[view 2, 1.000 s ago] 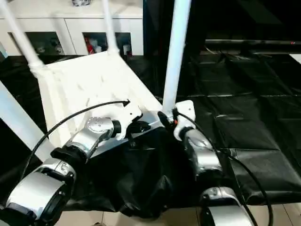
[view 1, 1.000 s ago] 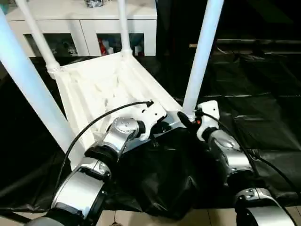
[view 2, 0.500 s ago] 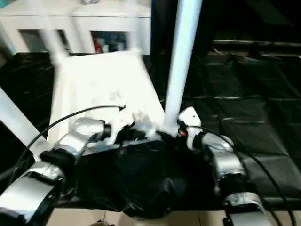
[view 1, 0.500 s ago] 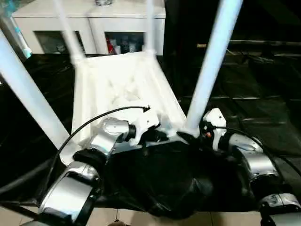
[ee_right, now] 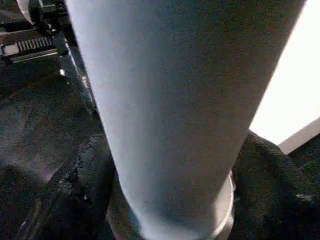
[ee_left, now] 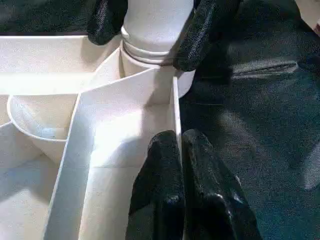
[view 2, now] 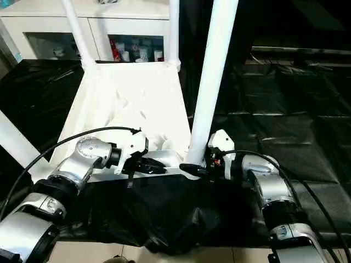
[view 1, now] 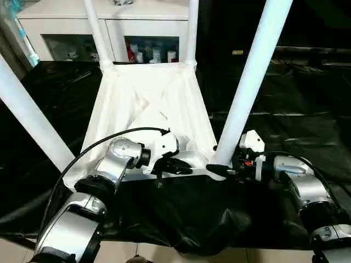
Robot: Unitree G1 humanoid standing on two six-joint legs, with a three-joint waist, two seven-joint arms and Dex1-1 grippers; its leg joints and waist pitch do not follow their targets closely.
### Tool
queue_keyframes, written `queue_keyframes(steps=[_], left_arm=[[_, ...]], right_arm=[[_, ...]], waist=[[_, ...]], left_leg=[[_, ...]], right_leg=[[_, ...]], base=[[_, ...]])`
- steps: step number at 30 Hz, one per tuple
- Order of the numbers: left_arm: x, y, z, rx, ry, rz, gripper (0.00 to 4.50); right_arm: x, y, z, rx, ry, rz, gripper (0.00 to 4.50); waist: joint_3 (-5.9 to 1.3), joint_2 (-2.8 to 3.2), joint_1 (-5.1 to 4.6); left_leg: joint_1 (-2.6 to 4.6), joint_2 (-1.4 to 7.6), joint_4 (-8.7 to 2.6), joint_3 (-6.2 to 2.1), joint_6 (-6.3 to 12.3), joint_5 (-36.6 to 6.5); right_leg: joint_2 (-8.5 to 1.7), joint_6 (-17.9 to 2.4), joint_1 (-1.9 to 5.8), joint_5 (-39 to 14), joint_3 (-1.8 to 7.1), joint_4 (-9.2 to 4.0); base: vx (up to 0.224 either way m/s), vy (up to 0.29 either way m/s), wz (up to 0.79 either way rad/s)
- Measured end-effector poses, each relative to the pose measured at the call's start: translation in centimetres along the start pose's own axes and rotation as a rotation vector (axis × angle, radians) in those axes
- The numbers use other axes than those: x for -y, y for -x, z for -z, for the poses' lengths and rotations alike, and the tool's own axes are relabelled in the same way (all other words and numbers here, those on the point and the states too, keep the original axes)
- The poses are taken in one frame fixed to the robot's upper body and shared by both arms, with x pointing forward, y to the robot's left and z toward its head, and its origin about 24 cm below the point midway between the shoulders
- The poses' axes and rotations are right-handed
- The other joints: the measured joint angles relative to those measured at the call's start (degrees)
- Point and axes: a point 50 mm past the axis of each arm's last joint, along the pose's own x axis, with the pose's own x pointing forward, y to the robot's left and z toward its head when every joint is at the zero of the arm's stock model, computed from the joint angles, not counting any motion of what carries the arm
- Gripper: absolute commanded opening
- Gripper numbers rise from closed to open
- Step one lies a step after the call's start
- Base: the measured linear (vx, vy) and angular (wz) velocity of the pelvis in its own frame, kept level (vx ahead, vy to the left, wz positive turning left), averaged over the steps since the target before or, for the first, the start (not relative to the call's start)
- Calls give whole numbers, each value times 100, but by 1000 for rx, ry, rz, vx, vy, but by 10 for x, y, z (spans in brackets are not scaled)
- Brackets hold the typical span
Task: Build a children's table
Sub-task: Rotate leg to tighten
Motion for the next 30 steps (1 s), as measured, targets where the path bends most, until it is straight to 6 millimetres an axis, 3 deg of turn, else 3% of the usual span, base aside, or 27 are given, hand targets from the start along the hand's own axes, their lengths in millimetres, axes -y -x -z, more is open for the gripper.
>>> queue_keyframes(steps=[7,13,19,24,25,30], left_arm=[[0,-4,0,1,0,-19,0],[-13,-26,-8,-14,34,-229,0],[-18,-42,-16,-13,67,-333,0],[-20,-47,-18,-14,82,-360,0],[-19,-47,-19,-13,82,-359,0],[-19,-47,-19,-11,81,-352,0]], right_arm=[[-1,-2,3,8,-18,35,274],[15,-22,6,37,-113,437,267],[20,-39,3,81,-201,680,266],[17,-50,0,97,-210,754,266],[17,-50,0,103,-202,753,322],[15,-49,1,110,-184,737,365]], waist=[[-1,3,-4],[-2,2,-136],[-7,9,-199],[-8,10,-225],[-8,11,-224],[-8,12,-222]], left_leg=[[2,0,3,0,-2,-1],[45,-3,13,0,-31,-8],[42,-3,6,-1,-34,-7],[38,-5,3,-1,-33,-8],[38,-6,3,-1,-33,-8],[37,-5,-1,-1,-33,-8]], right_leg=[[0,0,0,0,0,2],[-1,-6,36,17,7,1],[0,-5,35,19,6,-3],[-1,-6,36,20,6,-10],[-2,-6,36,20,6,-10],[-1,-5,35,19,6,-11]], base=[[0,0,0],[0,0,0],[0,0,0],[0,0,0],[0,0,0],[0,0,0]])
